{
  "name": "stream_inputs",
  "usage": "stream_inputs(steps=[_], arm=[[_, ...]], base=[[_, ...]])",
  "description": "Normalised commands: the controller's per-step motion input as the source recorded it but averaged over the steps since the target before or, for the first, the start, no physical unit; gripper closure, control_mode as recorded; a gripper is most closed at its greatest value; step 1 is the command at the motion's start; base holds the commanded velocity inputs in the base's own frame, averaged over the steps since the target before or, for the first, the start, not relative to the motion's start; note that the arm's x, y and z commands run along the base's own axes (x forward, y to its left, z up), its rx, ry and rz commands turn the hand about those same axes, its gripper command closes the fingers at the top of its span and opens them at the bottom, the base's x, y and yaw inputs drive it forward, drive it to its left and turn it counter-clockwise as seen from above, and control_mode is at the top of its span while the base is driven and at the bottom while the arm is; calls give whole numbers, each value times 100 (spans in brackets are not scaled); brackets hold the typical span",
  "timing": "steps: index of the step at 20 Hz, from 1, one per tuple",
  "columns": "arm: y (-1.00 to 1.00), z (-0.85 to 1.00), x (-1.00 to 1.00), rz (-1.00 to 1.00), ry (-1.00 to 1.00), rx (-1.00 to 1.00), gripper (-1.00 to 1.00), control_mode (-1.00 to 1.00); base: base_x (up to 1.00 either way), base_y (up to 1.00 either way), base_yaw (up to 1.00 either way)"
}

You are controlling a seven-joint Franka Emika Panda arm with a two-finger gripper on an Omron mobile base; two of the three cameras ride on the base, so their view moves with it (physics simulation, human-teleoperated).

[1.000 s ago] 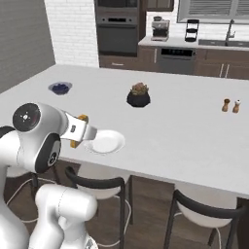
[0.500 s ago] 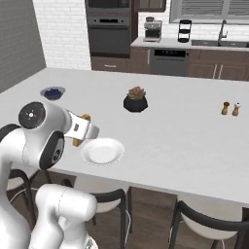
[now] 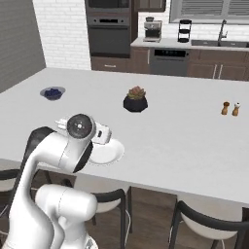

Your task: Start the toaster. Once the lever pops up, take the bread to the plate on the dining counter.

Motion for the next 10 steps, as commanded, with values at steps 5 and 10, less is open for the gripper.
stream_inputs(steps=[5, 10], arm=[[-3, -52, 46, 32, -5, 6, 100, -100], [0, -59, 38, 23, -3, 0, 100, -100]], base=[[0, 0, 0], [0, 0, 0]])
